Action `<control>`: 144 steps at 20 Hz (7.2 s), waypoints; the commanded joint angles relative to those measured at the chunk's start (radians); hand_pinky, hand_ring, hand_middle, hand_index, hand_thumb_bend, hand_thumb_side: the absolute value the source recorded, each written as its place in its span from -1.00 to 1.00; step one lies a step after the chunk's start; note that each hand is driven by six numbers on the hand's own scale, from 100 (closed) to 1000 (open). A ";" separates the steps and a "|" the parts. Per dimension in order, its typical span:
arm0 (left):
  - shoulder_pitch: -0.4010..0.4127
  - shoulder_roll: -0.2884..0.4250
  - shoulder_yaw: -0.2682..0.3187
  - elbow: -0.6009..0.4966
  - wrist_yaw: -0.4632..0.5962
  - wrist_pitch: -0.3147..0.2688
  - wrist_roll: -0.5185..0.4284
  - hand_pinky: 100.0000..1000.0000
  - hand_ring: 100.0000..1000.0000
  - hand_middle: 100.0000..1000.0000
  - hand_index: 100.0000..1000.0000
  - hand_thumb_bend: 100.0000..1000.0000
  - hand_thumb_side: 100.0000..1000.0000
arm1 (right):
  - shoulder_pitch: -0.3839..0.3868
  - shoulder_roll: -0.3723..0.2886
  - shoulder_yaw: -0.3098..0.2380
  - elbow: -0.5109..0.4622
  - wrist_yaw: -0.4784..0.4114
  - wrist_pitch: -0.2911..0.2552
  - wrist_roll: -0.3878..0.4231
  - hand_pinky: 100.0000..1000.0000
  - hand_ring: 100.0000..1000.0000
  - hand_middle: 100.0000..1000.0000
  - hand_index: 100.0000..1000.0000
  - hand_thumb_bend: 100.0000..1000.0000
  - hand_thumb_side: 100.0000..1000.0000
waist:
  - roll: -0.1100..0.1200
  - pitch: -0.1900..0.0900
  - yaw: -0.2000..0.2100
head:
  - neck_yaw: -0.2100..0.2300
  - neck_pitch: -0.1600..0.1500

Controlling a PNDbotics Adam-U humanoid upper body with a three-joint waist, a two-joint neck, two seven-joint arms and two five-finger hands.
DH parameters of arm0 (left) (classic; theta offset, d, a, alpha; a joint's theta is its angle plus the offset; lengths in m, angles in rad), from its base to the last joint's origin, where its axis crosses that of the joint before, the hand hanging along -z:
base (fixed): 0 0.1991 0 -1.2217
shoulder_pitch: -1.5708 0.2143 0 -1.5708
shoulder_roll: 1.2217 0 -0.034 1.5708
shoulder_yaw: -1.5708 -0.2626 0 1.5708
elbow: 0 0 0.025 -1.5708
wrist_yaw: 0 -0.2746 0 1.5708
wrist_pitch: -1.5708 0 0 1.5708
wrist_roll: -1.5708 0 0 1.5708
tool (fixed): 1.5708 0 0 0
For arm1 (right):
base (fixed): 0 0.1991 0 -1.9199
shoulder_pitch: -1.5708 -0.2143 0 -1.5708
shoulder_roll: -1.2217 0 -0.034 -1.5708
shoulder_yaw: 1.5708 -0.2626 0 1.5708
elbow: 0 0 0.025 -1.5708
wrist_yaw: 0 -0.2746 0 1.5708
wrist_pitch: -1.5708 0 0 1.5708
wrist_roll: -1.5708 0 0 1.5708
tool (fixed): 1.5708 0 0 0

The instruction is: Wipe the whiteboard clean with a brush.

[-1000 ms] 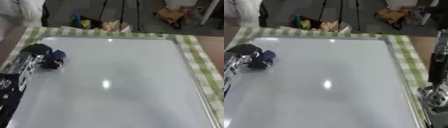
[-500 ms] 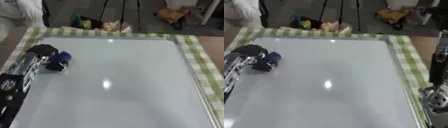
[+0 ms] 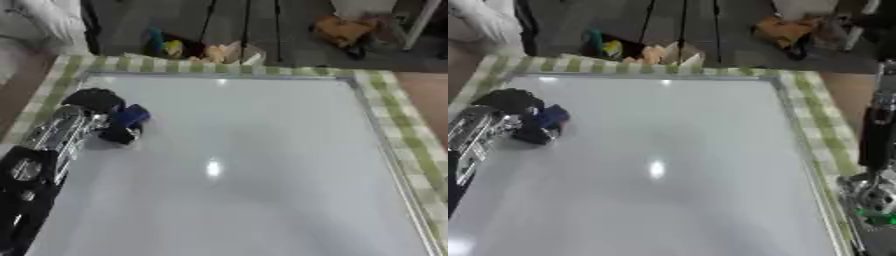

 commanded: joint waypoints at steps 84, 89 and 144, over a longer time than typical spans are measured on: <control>0.032 -0.005 0.004 0.005 -0.052 0.069 0.013 -0.70 -0.27 -0.36 0.15 -1.00 0.40 | -0.011 -0.004 -0.004 -0.013 -0.003 0.003 -0.013 0.65 0.82 0.24 0.68 -1.00 1.00 | -0.002 -0.027 0.005 | 0.010 -0.018; 0.020 -0.026 0.001 0.037 -0.072 0.058 0.025 -0.69 -0.27 -0.36 0.15 -1.00 0.41 | -0.009 -0.004 -0.004 -0.013 -0.003 0.004 -0.013 0.65 0.82 0.24 0.68 -1.00 1.00 | -0.001 -0.027 0.000 | 0.012 -0.019; 0.008 0.006 0.063 0.111 -0.048 0.126 0.052 -0.72 -0.28 -0.37 0.14 -1.00 0.41 | -0.007 -0.006 -0.008 -0.013 0.003 0.010 -0.016 0.65 0.82 0.24 0.68 -1.00 1.00 | 0.006 -0.036 -0.001 | 0.012 -0.016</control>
